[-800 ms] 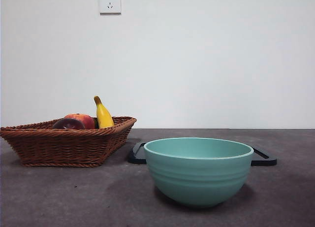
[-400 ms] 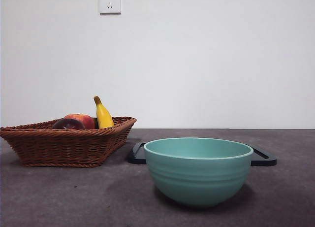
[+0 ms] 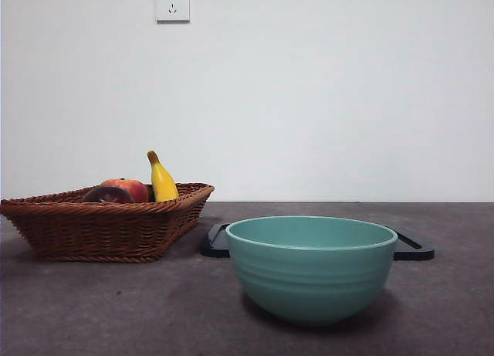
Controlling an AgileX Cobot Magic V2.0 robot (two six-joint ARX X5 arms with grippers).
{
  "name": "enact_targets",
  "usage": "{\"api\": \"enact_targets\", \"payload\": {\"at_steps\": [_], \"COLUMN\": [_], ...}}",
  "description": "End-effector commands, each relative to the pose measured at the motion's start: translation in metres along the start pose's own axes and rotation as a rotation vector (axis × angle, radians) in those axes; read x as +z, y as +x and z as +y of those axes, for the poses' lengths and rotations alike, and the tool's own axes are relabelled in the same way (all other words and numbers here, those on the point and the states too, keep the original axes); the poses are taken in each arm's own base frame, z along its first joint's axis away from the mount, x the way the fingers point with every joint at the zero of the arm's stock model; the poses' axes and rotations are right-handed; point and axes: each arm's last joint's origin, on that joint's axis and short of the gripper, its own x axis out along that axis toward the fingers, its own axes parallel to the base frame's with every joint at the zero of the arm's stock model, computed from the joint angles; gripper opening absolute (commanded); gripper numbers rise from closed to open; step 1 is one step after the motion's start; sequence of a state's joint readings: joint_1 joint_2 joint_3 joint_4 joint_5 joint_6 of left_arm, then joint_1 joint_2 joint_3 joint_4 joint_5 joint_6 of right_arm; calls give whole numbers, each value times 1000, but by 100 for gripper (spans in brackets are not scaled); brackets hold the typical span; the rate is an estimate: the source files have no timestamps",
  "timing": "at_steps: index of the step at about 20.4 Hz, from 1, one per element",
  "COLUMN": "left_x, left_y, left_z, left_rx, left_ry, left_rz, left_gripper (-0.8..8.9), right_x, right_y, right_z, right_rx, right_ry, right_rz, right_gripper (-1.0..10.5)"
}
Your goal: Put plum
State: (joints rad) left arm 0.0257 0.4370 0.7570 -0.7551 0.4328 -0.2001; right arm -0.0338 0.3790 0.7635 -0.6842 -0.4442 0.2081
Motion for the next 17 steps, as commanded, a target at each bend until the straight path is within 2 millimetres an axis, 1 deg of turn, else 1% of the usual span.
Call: {"api": "enact_targets", "payload": {"at_steps": [1,4,7,9,12,15,17], "left_x": [12,22,30,36,41,38,36], "left_y": [-5,-10,-13,-18,-23,-24,-25], "left_z": [-7,-14,-20,-27,-34,-37,-37], "left_rx": [-62,-102,-148,-188,-256,-291,-297], "left_ry": [82,110,133,164,197,208,214], "left_rz": [40,98,152,204,271,319,331], "left_gripper": [9,9,9,9,9,9,9], "right_x": [17,29,35,37,34,26,23], "right_y": [-1,2,5,8,10,9,8], "right_z": [6,11,15,19,24,27,29], "right_rx": [68,133,177,235,301,344,362], "right_ry": [-54,-51,-58,-56,-70,-92,-104], "right_rz": [58,128,199,278,402,491,517], "right_gripper": [6,7,7,7,7,7,7]}}
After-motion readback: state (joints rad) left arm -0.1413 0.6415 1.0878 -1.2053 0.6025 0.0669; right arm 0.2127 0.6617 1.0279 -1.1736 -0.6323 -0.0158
